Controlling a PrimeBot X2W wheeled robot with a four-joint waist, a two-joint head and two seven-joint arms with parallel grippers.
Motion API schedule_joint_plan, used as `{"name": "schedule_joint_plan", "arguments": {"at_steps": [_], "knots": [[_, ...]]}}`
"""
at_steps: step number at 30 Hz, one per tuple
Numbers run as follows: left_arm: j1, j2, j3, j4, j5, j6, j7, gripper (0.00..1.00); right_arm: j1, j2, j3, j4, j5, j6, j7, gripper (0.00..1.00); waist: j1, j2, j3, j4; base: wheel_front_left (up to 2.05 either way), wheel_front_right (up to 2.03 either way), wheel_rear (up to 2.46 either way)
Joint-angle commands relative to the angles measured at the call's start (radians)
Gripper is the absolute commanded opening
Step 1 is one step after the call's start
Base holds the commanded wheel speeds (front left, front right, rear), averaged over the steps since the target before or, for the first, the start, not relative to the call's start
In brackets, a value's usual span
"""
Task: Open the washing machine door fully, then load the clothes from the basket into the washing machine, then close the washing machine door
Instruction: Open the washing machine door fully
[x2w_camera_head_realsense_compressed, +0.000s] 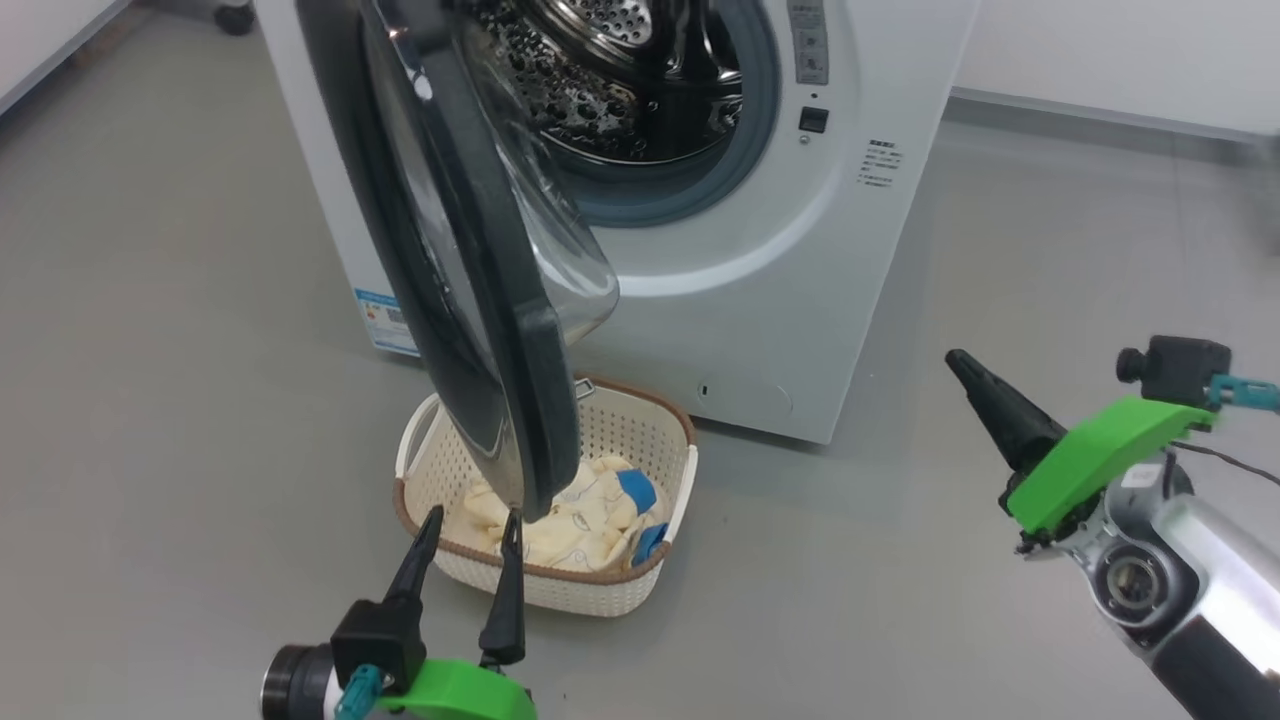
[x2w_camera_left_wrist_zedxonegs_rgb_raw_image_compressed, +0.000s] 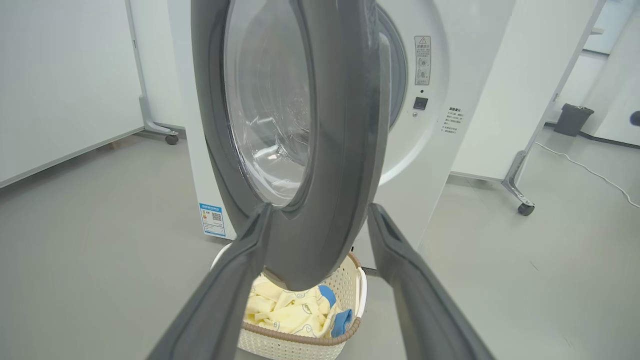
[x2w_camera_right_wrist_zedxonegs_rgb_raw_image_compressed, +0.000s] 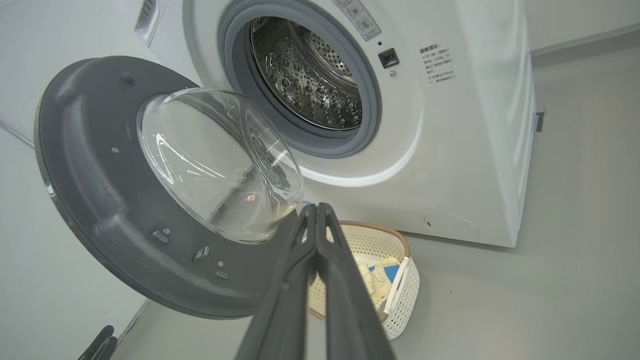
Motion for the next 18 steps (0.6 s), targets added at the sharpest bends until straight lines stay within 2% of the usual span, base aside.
{"name": "schedule_joint_plan", "arguments": {"at_steps": [1, 7, 18], "knots": [[-0.024, 0.007, 0.042, -0.036, 0.011, -0.002, -0.011, 1.0, -0.005, -0.034, -0.015, -0.027, -0.027, 0.01, -0.034, 0.0, 0.0, -0.0001, -0.021, -0.031, 0.0, 0.0, 0.0], [-0.003, 0.007, 0.085, -0.047, 0.015, -0.007, -0.011, 1.0, 0.068, -0.047, -0.062, -0.007, -0.164, 0.01, -0.12, 0.0, 0.0, -0.0001, -0.038, -0.085, 0.0, 0.0, 0.0], [0.027, 0.006, 0.132, -0.066, 0.026, -0.01, -0.011, 1.0, 0.234, 0.033, -0.274, -0.042, -0.416, 0.01, -0.166, 0.0, 0.0, -0.0001, -0.055, -0.15, 0.0, 0.0, 0.0]]}}
